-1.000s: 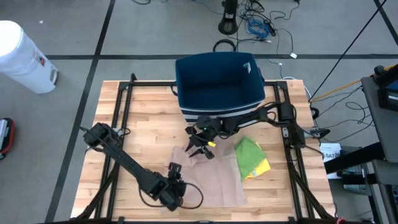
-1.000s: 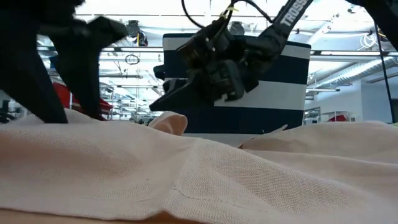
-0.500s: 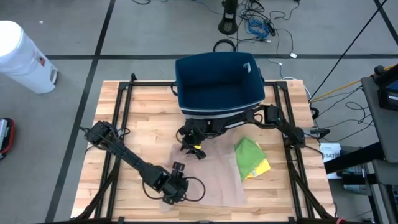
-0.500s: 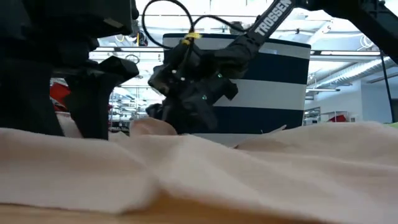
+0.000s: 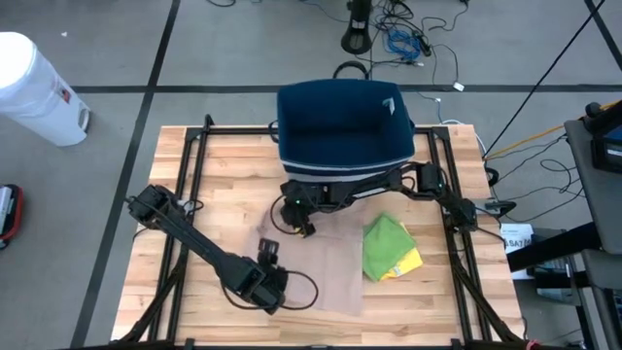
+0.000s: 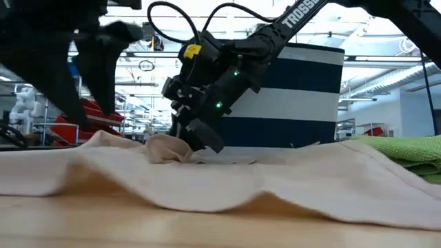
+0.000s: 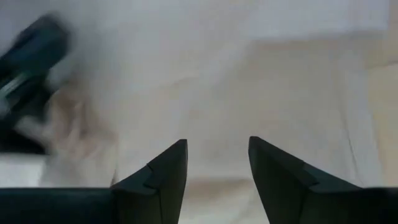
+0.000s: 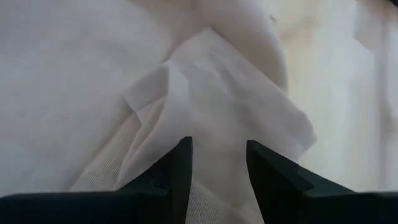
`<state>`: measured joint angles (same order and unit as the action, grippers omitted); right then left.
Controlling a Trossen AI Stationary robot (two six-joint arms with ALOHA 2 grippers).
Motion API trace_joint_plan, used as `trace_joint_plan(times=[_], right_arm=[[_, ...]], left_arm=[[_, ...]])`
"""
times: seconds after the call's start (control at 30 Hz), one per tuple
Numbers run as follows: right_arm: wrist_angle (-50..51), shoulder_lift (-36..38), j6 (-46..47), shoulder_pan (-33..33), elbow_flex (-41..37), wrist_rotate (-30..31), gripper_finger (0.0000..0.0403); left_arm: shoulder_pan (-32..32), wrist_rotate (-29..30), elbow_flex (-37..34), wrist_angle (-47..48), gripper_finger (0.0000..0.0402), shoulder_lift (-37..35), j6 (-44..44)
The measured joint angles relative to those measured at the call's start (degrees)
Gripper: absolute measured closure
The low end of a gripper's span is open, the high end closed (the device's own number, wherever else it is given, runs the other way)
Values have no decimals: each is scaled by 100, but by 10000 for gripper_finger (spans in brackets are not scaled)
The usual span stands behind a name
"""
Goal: Fold towel
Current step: Fold the light brown towel
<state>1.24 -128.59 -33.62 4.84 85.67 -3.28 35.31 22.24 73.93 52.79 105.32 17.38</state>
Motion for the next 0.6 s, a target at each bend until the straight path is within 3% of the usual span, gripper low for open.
trace_joint_plan(times=[0.43,0.53,0.6], right_arm=[[682,870,-132,-625,0,207,261],[1217,1081,-14,-868,0,30,261],[1692,1141,151,-1063,2,-398,261]], left_arm=[[96,-315,-48,192,223,-64,254],[168,-322,-48,147,223,-64,324],[218,-330,-54,147,223,-62,383]])
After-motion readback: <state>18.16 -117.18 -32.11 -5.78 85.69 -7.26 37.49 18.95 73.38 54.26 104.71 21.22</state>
